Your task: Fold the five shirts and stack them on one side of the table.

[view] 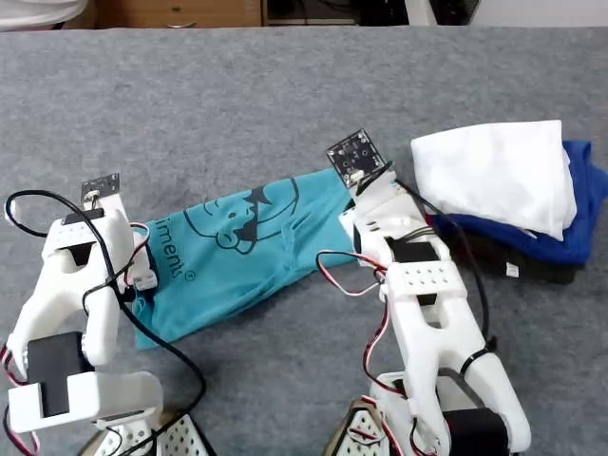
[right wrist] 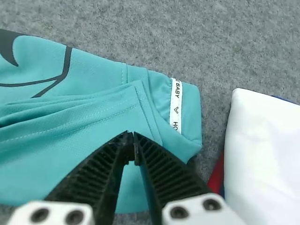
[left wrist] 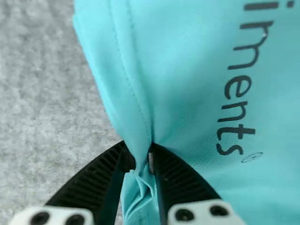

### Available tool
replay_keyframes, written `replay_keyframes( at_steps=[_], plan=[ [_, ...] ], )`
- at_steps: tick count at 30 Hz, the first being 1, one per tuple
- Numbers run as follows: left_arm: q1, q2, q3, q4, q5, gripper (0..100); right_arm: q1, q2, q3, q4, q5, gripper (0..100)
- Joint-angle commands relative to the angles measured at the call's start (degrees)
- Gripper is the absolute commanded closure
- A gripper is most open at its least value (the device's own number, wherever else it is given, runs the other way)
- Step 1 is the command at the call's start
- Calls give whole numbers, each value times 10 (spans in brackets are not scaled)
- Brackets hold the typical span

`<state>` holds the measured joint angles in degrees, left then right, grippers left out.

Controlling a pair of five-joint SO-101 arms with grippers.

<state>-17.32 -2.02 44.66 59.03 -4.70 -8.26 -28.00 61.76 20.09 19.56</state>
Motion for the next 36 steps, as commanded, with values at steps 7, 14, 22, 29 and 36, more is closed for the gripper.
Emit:
replay_keyframes(
  at_steps=[7,14,22,29,36],
  plan=[
    [-57,-8,-26,1,-9,982,1,0,0,-13,-4,995],
    [-156,-89,-61,6,-73,982,1,-1,0,-13,-4,995],
    [-243,-145,-90,7,-106,982,1,-1,0,-13,-4,995],
    [-242,-145,-199,90,-103,981,1,0,0,-13,-4,995],
    [-81,-138,-268,203,-79,981,1,-6,-5,-13,-4,995]
  ],
)
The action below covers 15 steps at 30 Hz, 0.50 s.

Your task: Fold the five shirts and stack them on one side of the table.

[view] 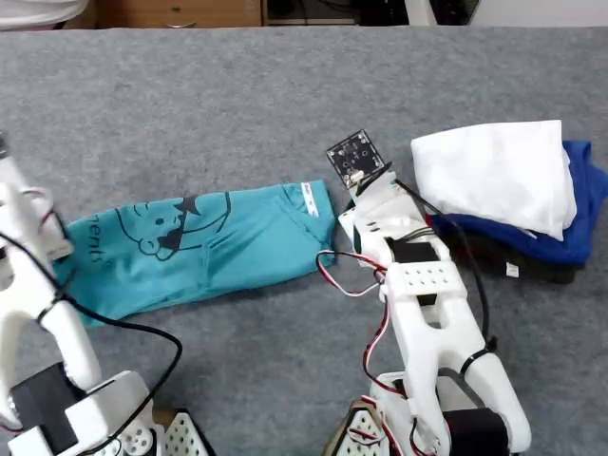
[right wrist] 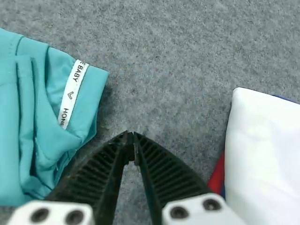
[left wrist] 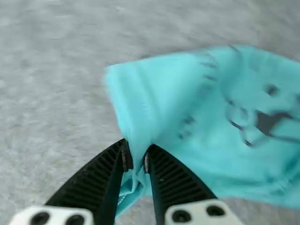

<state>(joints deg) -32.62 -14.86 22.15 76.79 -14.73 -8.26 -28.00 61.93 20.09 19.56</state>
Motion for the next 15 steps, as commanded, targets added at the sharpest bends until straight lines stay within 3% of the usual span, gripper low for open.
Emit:
replay_keyframes(
  at_steps=[1,10,15],
  plan=[
    [100,-9,-50,28,39,981,2,-15,-11,-11,-4,995],
    [381,-5,-116,28,143,981,86,-252,-21,-13,-73,994],
    [473,3,-129,11,183,981,160,-340,-57,-13,-123,994]
  ],
)
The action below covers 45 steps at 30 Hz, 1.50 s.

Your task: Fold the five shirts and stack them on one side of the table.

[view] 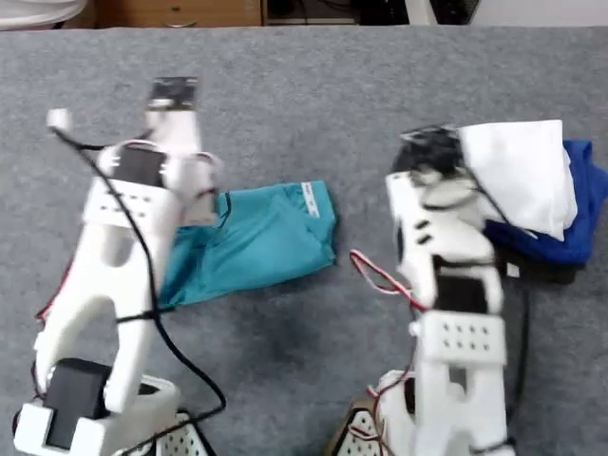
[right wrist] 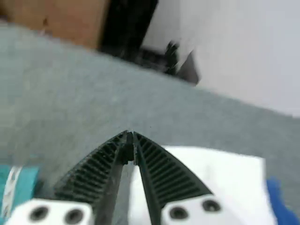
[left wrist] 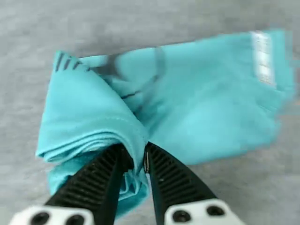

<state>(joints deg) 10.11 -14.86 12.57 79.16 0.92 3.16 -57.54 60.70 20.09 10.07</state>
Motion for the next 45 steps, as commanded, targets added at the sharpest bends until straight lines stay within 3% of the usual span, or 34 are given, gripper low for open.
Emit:
replay_keyframes(
  at_steps=[1,13,26,29,31,36,41,45],
  plan=[
    [56,12,-37,-18,37,981,63,-49,-55,-13,-36,994],
    [164,180,-212,-12,77,981,212,-20,-124,-55,-47,994],
    [229,358,-342,-11,109,981,217,-16,-125,-57,-47,994],
    [227,375,-360,-11,110,973,216,-16,-124,-57,-47,994],
    [225,376,-363,-11,121,915,216,-16,-122,-57,-47,993],
    [224,376,-410,46,223,764,194,-15,-120,-55,-35,985],
    [167,376,-549,127,185,792,156,-15,-96,-53,-25,950],
    [69,383,-662,189,135,930,77,-15,-93,13,23,951]
  ],
)
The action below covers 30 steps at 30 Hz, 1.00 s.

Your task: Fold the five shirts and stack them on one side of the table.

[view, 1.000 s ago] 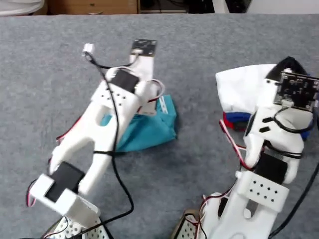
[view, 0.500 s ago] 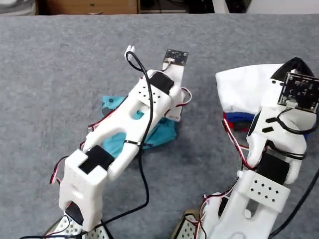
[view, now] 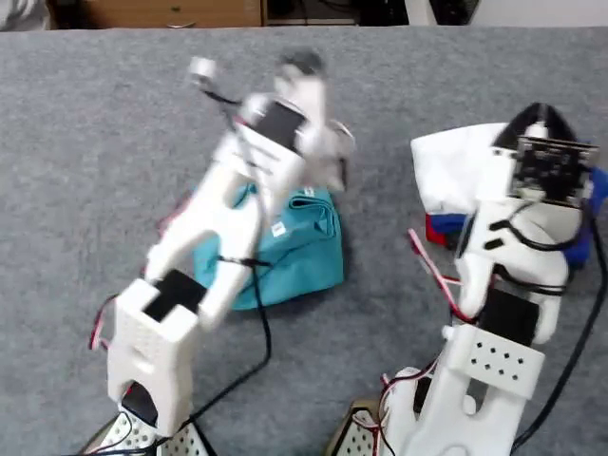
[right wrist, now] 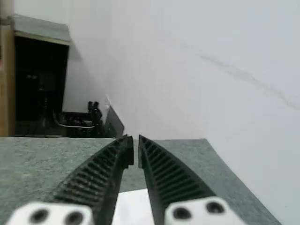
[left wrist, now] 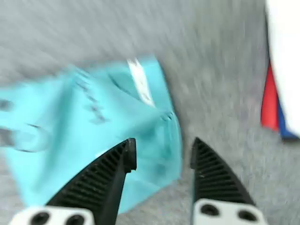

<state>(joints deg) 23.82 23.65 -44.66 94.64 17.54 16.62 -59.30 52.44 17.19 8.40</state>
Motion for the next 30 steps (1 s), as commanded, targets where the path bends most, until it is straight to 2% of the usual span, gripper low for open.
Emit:
replay_keyframes(
  at_steps=[1,7,12,18,23,27,30],
  plan=[
    [-88,1,-90,39,-44,974,-88,4,-18,69,56,952],
    [-188,12,-11,60,-75,981,-249,110,-113,207,127,995],
    [-254,10,55,60,-121,981,-314,267,-218,324,156,995],
    [-273,-56,150,38,-127,981,-409,373,-339,438,155,995],
    [-267,-139,363,-94,-130,981,-479,476,-376,475,151,996],
    [-273,-224,548,-224,-147,981,-480,565,-411,475,140,996],
    [-268,-277,635,-297,-145,981,-466,626,-439,474,140,996]
  ],
)
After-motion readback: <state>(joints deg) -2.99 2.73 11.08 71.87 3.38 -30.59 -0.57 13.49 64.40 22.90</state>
